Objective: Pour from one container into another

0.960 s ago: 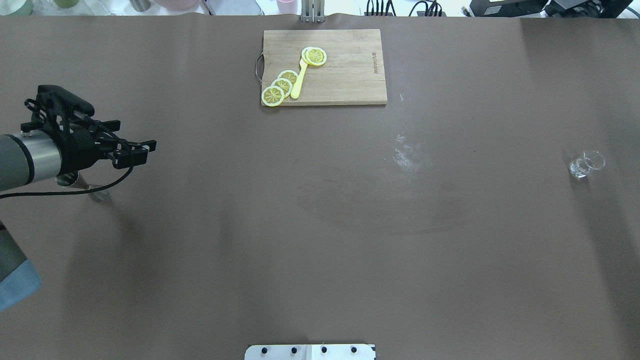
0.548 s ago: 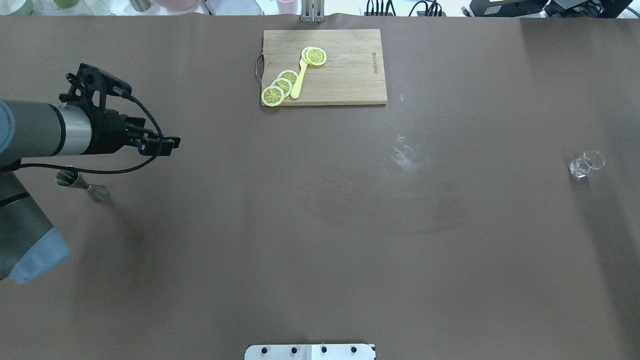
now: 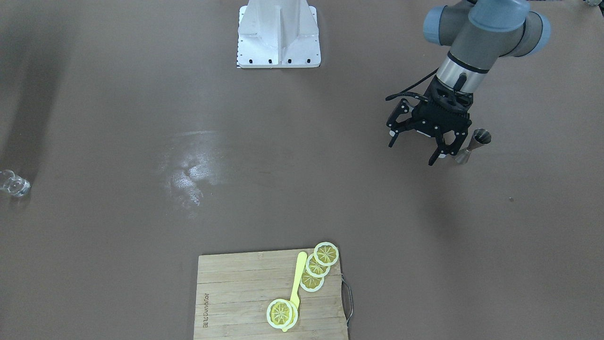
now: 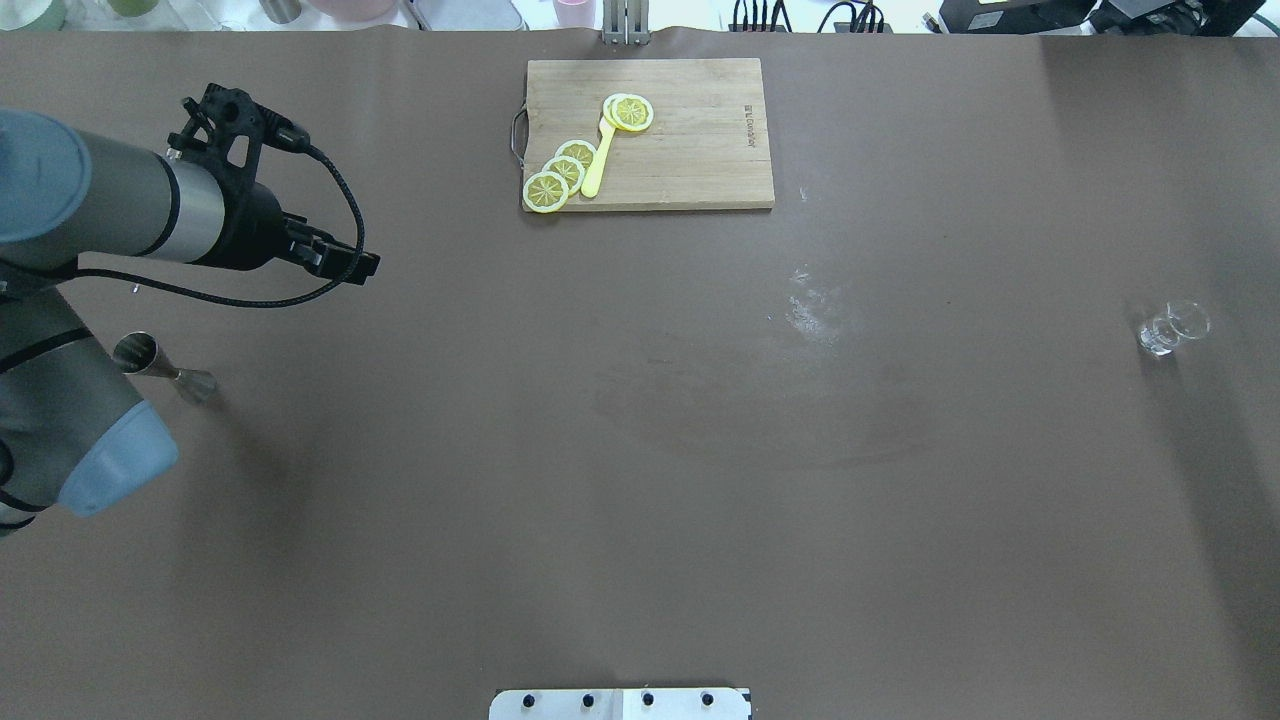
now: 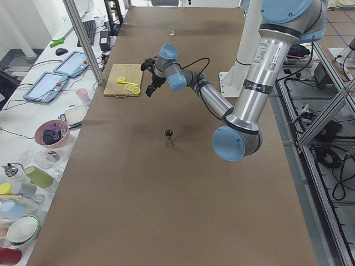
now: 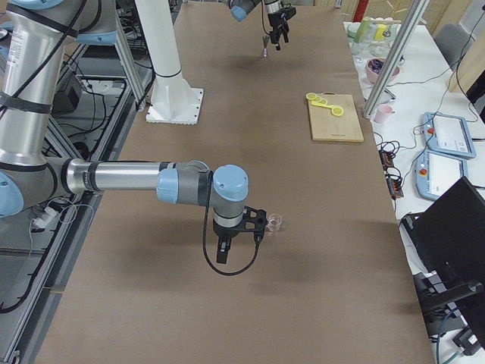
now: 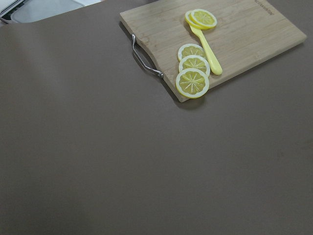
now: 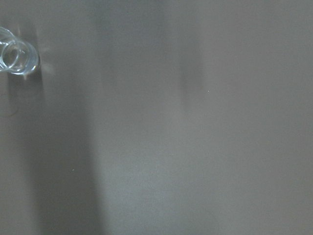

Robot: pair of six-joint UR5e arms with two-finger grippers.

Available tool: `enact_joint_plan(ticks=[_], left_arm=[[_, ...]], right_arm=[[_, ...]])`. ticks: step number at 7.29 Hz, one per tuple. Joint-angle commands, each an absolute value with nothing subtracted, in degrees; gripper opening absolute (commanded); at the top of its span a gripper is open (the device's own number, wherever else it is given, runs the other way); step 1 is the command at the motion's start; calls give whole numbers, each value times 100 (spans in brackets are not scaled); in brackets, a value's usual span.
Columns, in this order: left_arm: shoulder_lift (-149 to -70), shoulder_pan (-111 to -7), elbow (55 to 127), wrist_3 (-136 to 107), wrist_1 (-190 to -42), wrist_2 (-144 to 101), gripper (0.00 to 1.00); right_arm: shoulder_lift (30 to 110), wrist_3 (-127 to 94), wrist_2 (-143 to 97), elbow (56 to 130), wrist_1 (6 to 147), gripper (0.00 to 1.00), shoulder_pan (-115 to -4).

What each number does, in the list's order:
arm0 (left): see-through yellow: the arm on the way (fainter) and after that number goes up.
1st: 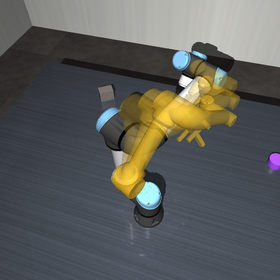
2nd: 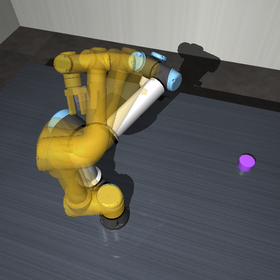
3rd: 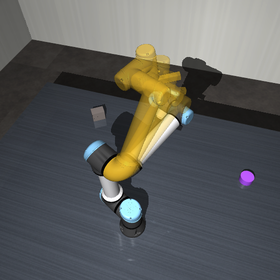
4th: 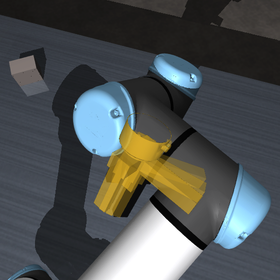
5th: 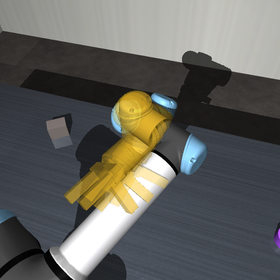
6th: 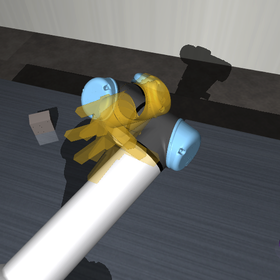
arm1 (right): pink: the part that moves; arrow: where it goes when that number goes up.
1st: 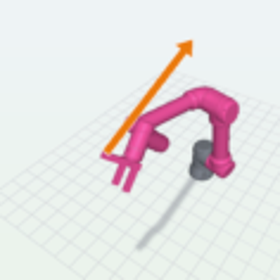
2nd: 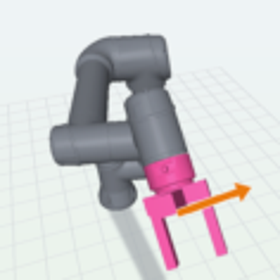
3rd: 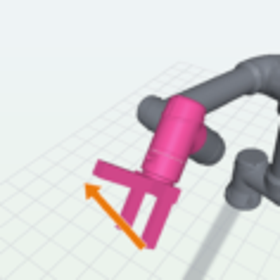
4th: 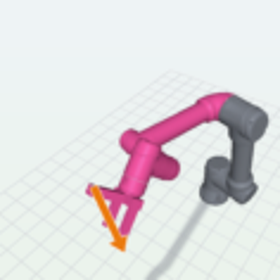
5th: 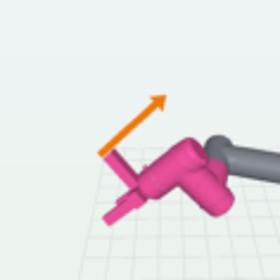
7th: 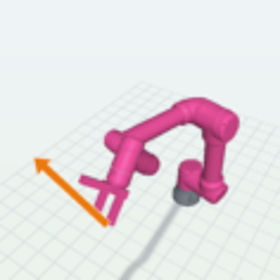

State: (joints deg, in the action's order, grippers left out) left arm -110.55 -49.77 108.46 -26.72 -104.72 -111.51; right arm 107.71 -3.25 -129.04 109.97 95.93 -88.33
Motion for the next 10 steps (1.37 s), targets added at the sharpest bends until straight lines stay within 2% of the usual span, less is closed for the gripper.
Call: enact_joint_plan(ticks=[1,4,5,10], left_arm=[[-11189,-5534,10785,-1106,-9748,-11407,97],[-11031,-6316,10408,865,-9677,-12047,93],[-10717,-6580,10371,879,-9755,-12372,97],[-9653,-8459,9925,914,-9686,-13122,98]], right_arm=[[10819,-325,-13016,11004,9606,100,-8833],[10846,-325,-13245,10995,9615,100,-8877],[10846,-325,-13245,11004,9615,100,-8877],[10846,-325,-13271,11013,9615,100,-8877]])
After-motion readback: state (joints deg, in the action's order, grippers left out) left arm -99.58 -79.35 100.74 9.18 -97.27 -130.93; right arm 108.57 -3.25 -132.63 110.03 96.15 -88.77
